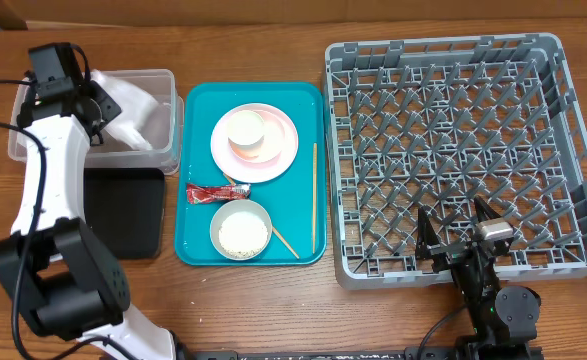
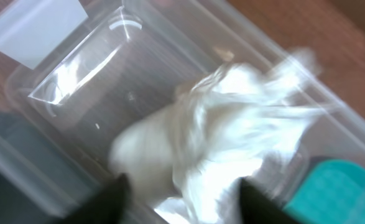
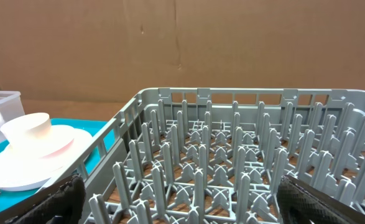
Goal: Sort waste into correct bins and load items into the dishwasher
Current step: 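Carry the tissue left and release it into the clear bin, then move the left gripper back over the red wrapper on the tray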
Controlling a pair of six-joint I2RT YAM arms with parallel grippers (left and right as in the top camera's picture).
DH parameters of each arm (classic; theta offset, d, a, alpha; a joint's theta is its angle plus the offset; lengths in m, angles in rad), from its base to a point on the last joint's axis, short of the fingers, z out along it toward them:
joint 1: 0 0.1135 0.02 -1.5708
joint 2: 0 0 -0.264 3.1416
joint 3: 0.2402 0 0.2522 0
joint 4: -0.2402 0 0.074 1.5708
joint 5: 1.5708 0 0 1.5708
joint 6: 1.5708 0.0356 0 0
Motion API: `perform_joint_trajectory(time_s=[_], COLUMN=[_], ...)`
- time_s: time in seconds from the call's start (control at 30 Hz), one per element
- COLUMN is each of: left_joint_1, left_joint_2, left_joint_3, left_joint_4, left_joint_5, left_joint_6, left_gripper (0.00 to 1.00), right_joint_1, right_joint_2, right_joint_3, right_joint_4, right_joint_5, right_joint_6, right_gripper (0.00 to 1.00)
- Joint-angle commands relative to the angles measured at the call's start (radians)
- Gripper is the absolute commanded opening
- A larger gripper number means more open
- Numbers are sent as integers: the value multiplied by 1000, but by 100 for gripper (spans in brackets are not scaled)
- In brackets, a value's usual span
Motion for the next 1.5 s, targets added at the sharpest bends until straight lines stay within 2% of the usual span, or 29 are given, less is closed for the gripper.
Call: perform_joint_trajectory(time_s=[0.0,0.1,0.2,0.33,0.43,0.5,0.57,0.6,0.77,0.93,0.97,1.0,1.03,1.47], left_joint_1=[5,4,4,2,-9,-17,-27,-31,-81,-164,-179,-208,-223,-401], left_joint_2=[16,-7,-55,-166,-232,-264,-279,-280,-279,-279,-279,-279,-279,-279], left_joint_3=[21,37,60,69,69,69,69,69,64,63,63,63,61,53], left_joint_4=[21,22,-23,-150,-277,-389,-510,-551,-737,-803,-804,-804,-804,-822], left_joint_5=[-30,10,116,381,584,660,667,669,665,638,624,599,578,331], left_joint_6=[-7,5,8,8,8,9,8,8,93,113,113,108,90,-151], left_gripper=[85,86,84,75,75,67,47,41,29,22,19,8,4,6], right_joint_1=[-3,-3,-3,-3,-3,-3,-3,-3,-3,-3,-3,-3,-3,-3], right_joint_2=[-6,-6,-6,-6,-6,-6,-6,-6,-6,-6,-6,-6,-6,-6], right_joint_3=[-11,-11,-11,-11,-11,-11,-11,-11,-11,-11,-11,-11,-11,-11], right_joint_4=[5,5,5,5,5,5,5,5,5,5,5,5,5,5], right_joint_5=[6,6,6,6,6,6,6,6,6,6,6,6,6,6], right_joint_6=[-1,-1,-1,-1,-1,-1,-1,-1,-1,-1,-1,-1,-1,-1], right_gripper=[100,100,100,100,100,100,100,100,100,100,100,100,100,100])
